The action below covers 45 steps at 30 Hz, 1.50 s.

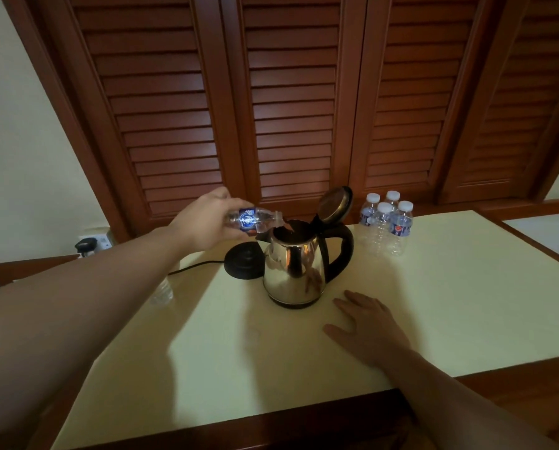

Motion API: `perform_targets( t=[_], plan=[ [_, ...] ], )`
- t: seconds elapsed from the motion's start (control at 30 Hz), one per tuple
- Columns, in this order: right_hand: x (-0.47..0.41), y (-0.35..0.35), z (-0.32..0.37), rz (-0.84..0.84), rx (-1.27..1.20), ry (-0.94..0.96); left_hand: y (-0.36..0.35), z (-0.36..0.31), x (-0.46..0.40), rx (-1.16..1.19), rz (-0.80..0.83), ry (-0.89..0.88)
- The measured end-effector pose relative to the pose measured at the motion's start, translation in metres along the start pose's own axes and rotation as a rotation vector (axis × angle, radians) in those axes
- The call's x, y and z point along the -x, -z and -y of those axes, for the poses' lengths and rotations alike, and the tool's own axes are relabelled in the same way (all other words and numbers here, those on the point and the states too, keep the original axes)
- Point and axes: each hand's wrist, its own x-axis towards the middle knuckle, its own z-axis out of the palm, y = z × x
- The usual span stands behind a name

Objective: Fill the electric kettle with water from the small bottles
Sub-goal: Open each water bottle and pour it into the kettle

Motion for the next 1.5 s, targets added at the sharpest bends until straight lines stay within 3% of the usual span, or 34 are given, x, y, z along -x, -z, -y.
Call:
perform_targets(
  t=[0.67, 1.5],
  plan=[
    [0.001, 0.004, 0.003, -0.007, -0.034, -0.032, 0.018, -0.009, -0.018, -0.149, 0.081, -0.077],
    [0.004, 0.008, 0.009, -0.027, -0.061, -0.062, 0.037, -0.022, -0.053, -0.487, 0.156, -0.361]
  ],
)
